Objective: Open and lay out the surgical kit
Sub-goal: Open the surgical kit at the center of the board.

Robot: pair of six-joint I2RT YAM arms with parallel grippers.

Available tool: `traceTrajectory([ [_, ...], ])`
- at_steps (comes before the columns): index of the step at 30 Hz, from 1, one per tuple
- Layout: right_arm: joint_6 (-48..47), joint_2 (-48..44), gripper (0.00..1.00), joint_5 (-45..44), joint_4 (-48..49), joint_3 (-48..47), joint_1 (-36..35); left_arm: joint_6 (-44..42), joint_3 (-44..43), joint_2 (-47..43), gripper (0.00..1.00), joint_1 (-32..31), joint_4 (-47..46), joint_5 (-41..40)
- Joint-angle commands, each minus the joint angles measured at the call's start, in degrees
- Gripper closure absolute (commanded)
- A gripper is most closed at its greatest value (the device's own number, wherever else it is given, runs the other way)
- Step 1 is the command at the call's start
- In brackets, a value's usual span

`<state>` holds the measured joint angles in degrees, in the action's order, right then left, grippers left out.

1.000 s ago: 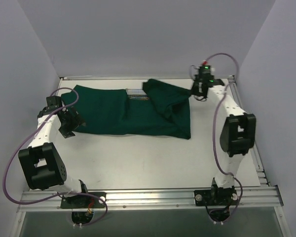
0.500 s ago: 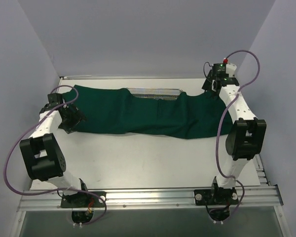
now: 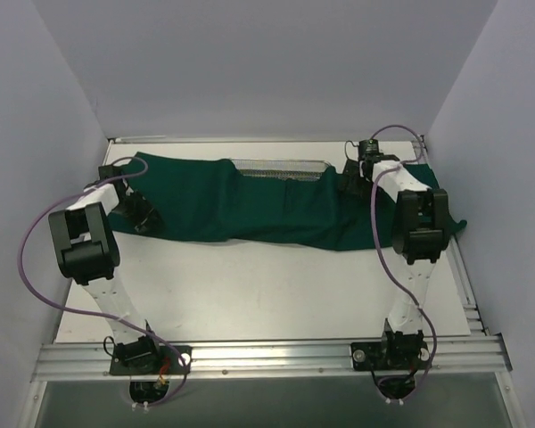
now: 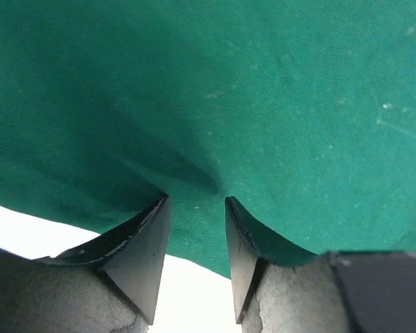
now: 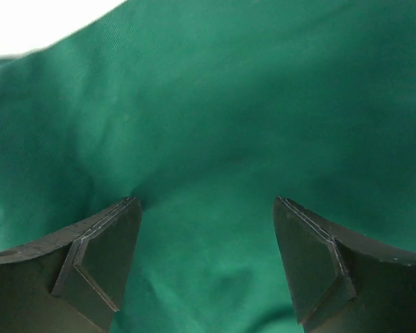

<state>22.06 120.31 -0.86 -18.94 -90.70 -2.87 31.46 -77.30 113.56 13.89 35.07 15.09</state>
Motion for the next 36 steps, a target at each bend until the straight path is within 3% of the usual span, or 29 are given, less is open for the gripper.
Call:
traceTrajectory([
  [1, 0.3, 2.1, 0.21, 4.6, -0.7, -1.5, -2.5, 2.0, -0.7, 2.8, 0.53, 1.0, 4.2, -3.7],
  [7, 0.3, 5.5, 0.19, 4.8, -0.3, -2.8, -2.7, 3.9, 4.3, 2.3, 0.55, 5.9, 5.8, -3.3],
  [11, -0.2, 10.5, 0.19, 5.3, -2.7, -9.4, -2.9, 3.4, 7.9, -0.6, 0.57, 8.1, 4.5, -3.1],
  [14, -0.6, 9.9, 0.19, 4.5, -2.6, -12.2, -2.8, 1.8, 8.5, -2.0, 0.56, 7.7, 2.5, 1.5],
  [21, 0.3, 5.4, 0.16, 0.7, -4.0, -21.0, -1.3, -0.2, 6.9, -8.0, 0.33, 4.6, 0.4, 6.3],
  [27, 5.9, 4.2, 0.12, -11.1, -3.2, -21.7, 0.1, -1.0, 4.0, -11.2, 0.31, 4.3, 2.1, 7.7],
  [31, 8.9, 12.4, 0.15, -19.3, -9.8, -32.5, 0.8, -0.9, 3.0, -13.4, 0.31, 4.0, 2.2, 7.7],
  [36, 6.5, 16.7, 0.19, -24.2, -7.6, -37.9, 0.9, -2.2, 3.4, -15.0, 0.31, 3.0, 2.1, 7.8],
])
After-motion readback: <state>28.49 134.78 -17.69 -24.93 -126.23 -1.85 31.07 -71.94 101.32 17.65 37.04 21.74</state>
